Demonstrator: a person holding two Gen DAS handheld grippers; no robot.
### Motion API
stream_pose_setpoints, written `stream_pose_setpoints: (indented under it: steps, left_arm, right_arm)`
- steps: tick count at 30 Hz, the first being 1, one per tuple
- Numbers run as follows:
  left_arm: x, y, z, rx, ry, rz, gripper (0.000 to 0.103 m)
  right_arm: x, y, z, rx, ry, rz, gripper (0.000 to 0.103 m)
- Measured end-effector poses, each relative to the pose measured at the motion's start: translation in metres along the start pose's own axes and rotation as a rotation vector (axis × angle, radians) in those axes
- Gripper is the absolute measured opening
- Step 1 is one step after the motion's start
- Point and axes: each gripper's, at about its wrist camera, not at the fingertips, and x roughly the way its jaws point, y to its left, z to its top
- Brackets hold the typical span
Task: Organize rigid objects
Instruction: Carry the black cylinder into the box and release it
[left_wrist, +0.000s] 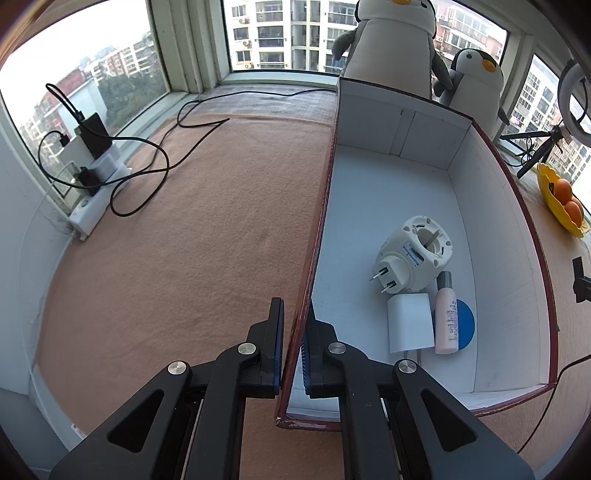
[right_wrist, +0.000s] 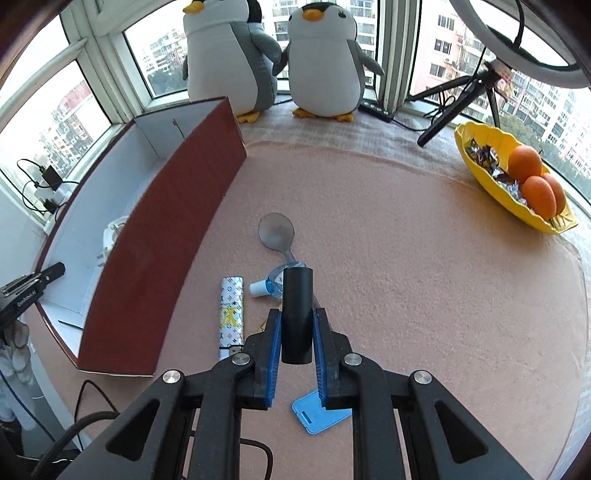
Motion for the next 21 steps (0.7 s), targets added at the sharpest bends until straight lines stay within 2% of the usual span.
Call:
stream_pose_setpoints:
  steps: [11,21]
  left_arm:
    - [0.0,0.002,0.001,0.001,-0.004,-0.015,0.007]
    - [0.002,0.002,0.003,0.008,-0.01,-0.035,0.007]
  right_arm:
    - [-0.031,0.051,0.021,-0.065,-0.087,0.08,0.015]
    - [-0.034,0.097,0.038,-0.122,-0.118,0.115,0.015]
